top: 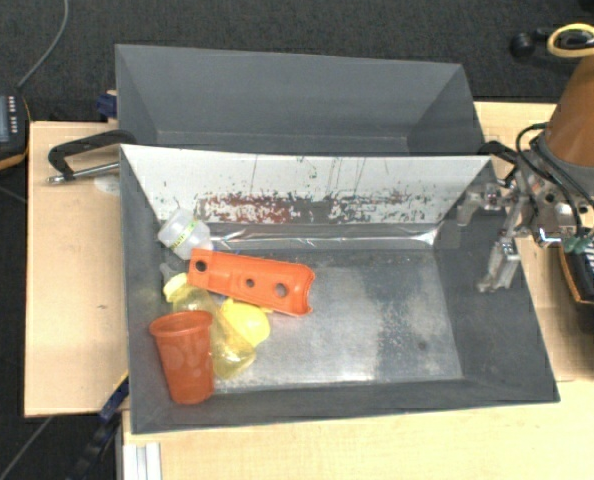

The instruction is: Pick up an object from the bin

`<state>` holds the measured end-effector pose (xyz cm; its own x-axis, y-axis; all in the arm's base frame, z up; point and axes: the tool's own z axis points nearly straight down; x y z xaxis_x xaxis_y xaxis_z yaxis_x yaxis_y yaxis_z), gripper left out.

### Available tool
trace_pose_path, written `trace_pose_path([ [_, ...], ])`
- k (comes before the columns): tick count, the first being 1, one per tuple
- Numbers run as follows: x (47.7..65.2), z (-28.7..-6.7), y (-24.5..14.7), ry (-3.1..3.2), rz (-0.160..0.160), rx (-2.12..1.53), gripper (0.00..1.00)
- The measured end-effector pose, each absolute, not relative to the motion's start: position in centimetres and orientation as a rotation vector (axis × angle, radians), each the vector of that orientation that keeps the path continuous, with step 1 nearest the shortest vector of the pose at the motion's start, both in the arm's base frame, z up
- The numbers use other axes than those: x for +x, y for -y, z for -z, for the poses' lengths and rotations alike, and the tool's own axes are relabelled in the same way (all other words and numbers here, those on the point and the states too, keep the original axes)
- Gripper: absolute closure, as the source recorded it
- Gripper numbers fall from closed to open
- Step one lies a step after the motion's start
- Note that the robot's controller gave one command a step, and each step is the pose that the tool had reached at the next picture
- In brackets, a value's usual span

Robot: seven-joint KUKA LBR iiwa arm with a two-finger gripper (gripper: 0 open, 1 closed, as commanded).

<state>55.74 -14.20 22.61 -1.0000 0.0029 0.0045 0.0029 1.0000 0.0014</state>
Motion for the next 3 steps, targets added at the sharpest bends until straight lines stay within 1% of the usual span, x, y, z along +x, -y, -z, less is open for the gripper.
trace_pose_path([
  [1,55.9,-23.1,14.1,3.146,0.000,-0.001,0.00],
  [2,55.6,-19.2,12.0,3.149,-0.002,-0.083,0.00],
  [3,57.8,-15.2,9.5,3.148,0.001,-0.018,0.00],
])
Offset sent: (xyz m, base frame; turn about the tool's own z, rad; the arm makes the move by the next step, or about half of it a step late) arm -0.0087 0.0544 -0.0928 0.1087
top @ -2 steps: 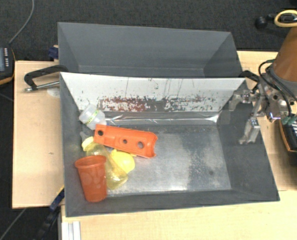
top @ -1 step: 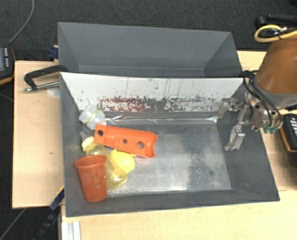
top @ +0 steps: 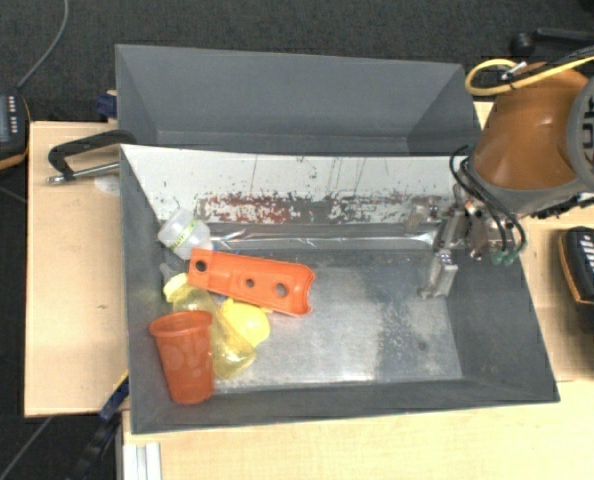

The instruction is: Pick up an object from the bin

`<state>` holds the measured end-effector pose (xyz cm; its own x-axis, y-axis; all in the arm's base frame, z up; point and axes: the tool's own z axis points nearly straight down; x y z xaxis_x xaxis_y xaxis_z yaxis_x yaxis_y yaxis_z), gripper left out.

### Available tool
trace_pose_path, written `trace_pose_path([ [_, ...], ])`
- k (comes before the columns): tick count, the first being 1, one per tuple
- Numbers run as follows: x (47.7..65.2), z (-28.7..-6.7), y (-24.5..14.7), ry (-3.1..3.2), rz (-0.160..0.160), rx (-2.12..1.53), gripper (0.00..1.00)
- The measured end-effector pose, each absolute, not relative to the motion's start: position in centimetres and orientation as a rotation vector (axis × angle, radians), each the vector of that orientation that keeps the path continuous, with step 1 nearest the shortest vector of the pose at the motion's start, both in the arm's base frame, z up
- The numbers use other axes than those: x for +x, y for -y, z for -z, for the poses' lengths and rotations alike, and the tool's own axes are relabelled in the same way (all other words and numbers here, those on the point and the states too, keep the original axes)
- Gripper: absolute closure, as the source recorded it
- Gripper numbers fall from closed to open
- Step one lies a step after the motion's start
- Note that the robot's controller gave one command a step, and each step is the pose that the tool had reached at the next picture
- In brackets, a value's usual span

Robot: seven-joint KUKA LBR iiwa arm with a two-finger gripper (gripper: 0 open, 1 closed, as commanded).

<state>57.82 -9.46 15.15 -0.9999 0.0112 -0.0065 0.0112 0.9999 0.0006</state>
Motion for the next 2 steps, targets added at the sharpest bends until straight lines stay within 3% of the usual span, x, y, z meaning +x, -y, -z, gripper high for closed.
trace_pose_path([
  [1,58.3,-11.7,6.8,-3.131,-0.001,0.114,0.00],
  [2,57.2,-10.8,4.8,-3.133,-0.003,0.121,0.00],
])
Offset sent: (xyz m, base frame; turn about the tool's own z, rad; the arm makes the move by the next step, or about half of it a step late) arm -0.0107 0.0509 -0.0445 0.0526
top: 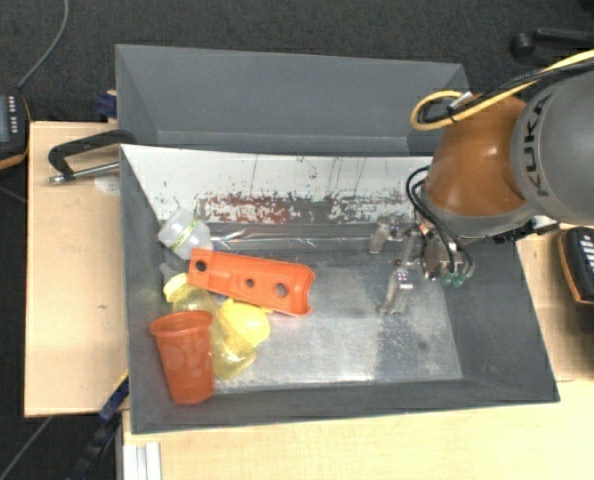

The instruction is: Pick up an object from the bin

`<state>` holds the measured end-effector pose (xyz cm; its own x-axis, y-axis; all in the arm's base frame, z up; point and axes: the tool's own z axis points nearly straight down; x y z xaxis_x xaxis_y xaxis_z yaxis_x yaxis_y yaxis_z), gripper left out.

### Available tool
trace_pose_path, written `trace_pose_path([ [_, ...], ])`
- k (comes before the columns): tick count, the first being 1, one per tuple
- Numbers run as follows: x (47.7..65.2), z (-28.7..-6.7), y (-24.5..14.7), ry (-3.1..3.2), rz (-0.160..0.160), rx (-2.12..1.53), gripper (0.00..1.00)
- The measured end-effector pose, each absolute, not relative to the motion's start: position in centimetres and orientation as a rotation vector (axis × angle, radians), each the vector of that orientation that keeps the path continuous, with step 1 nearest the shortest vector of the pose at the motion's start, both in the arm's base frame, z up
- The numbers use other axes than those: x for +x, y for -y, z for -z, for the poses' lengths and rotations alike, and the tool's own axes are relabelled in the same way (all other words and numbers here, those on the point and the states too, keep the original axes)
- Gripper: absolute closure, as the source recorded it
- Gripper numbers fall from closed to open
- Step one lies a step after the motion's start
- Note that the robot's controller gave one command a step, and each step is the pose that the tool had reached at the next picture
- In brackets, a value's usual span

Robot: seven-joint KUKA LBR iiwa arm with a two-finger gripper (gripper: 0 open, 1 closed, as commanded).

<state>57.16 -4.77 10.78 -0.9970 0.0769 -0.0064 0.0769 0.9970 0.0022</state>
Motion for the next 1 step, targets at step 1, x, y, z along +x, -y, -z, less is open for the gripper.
trace_pose_path([
  [1,56.26,-8.16,2.21,-3.126,-0.003,0.171,0.00],
])
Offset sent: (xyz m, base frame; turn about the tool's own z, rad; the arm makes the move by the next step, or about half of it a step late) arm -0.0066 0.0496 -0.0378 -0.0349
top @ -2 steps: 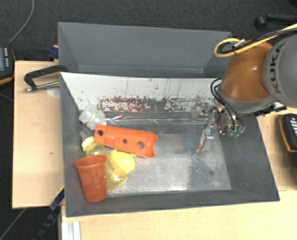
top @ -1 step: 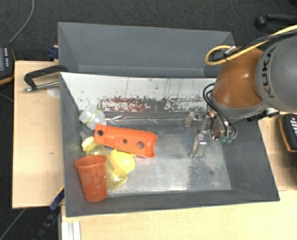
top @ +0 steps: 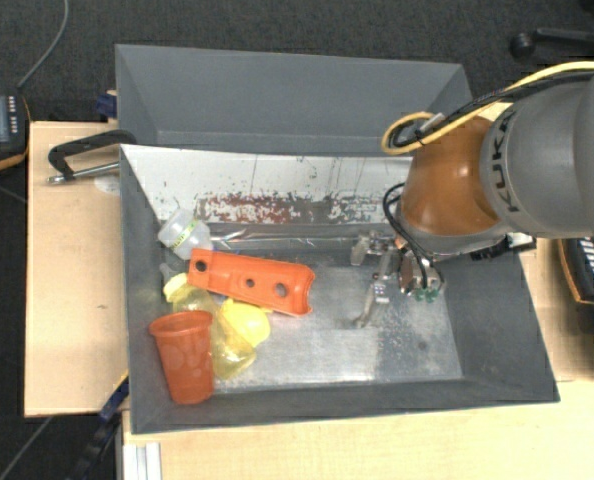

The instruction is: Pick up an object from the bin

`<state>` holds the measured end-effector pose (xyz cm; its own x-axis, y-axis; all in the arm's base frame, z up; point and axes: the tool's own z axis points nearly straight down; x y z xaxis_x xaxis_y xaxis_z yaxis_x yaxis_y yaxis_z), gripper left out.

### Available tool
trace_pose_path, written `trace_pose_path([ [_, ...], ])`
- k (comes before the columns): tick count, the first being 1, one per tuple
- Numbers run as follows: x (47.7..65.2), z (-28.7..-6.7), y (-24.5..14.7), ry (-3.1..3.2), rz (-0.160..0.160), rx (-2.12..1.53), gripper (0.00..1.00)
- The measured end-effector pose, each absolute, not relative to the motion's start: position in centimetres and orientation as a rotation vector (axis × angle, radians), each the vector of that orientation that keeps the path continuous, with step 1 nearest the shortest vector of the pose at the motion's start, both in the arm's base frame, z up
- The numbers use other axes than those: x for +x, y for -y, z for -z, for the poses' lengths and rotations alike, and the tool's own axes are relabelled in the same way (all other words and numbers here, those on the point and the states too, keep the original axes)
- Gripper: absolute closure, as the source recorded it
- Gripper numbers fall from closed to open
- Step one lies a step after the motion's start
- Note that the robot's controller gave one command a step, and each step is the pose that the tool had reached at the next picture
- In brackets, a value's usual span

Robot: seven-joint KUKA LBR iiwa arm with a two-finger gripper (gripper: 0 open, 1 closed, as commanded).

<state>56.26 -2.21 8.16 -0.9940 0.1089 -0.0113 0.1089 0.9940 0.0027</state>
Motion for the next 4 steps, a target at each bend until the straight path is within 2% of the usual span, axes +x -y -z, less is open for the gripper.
trace_pose_path([
  [1,56.5,-7.2,0.1,-3.131,-0.004,0.075,0.00],
  [2,56.8,-7.1,-2.9,-3.121,-0.005,0.190,0.00],
  [3,58.7,-7.4,-5.3,-3.126,-0.005,-0.019,0.00],
  [4,56.9,-7.3,-6.5,-3.126,-0.006,-0.001,0.00],
])
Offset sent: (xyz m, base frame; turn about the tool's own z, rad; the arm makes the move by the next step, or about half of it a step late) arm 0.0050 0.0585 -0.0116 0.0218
